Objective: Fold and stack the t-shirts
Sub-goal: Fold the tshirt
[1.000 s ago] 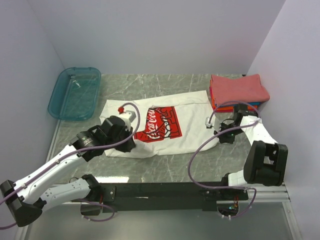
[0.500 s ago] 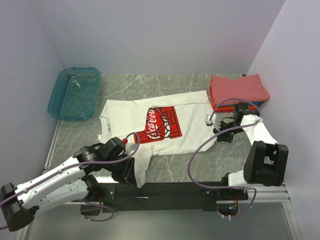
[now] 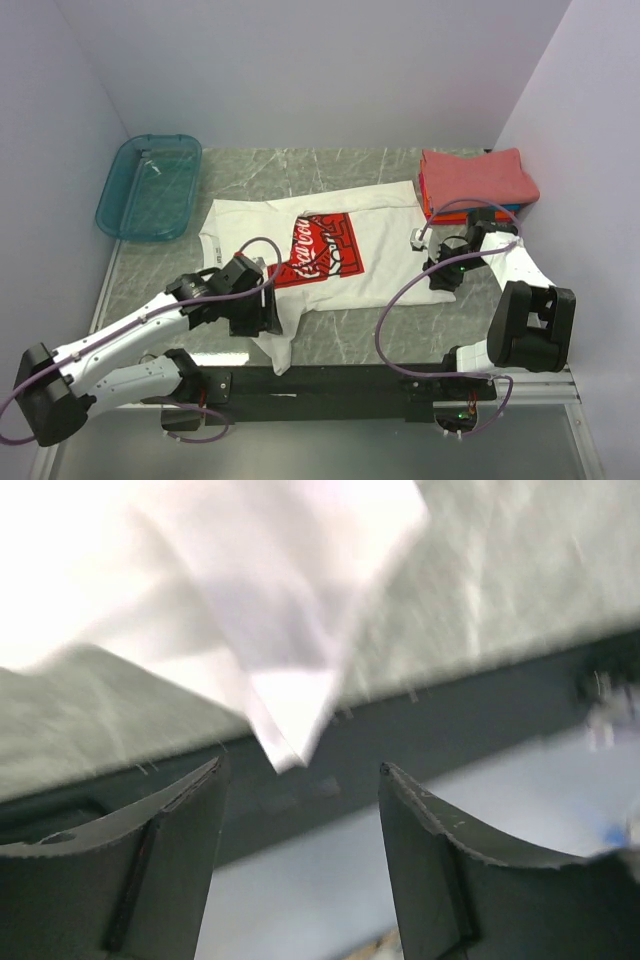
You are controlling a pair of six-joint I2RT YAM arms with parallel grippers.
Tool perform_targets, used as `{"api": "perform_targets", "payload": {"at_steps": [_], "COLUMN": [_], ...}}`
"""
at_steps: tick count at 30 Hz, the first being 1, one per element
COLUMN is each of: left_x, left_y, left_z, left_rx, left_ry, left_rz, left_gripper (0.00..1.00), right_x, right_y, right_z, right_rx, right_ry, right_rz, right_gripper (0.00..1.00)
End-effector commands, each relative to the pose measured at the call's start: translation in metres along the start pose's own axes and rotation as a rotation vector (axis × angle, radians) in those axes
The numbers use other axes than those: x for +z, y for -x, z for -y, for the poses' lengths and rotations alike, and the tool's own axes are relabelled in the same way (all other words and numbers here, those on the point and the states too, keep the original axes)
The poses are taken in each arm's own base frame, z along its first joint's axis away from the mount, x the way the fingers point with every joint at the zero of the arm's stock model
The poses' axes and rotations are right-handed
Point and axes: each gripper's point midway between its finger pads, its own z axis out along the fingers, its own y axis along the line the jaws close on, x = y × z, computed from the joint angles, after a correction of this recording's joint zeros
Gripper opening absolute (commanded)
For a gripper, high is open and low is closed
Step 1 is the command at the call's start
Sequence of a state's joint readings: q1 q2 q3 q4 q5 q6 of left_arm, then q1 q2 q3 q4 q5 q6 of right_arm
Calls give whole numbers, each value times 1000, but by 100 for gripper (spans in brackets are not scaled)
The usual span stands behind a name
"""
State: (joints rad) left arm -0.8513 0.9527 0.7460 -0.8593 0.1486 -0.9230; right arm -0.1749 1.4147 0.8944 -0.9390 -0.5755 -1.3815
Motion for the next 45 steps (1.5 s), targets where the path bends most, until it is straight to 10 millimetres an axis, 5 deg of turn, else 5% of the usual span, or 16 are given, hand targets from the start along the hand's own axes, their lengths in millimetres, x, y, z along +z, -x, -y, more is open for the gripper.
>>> {"api": "perform_targets", "payload": {"at_steps": [1, 5, 12, 23, 27, 34, 39, 45], "left_x": [12, 28, 62, 61, 73, 67, 39, 45], "left_y": [49, 67, 67, 74, 70, 83, 85, 51], "left_z": [-8, -18, -28, -46, -47, -25, 8, 32], "left_rx": [-76, -97, -70, -42, -28, 11, 87, 190], "left_ry": [30, 55, 114, 224, 219, 146, 7, -177], "left_rz": [189, 217, 138, 156, 121, 137, 154, -16], "left_gripper": [66, 58, 53, 54, 47, 1, 1, 1], "right_x": [-2, -2, -2, -1, -2, -4, -3, -4], "right_y": [14, 17, 18, 18, 18, 17, 17, 21], "right_z": [3, 1, -1, -3, -3, -5, -4, -1], "right_rx": [3, 9, 10, 14, 16, 10, 17, 24], "right_ry": [-24, -18, -24, -21, -21, -28, -24, -18], "right_rz": [68, 89, 97, 99, 99, 91, 94, 107], "right_gripper": [45, 45, 45, 45, 45, 46, 45, 45]}}
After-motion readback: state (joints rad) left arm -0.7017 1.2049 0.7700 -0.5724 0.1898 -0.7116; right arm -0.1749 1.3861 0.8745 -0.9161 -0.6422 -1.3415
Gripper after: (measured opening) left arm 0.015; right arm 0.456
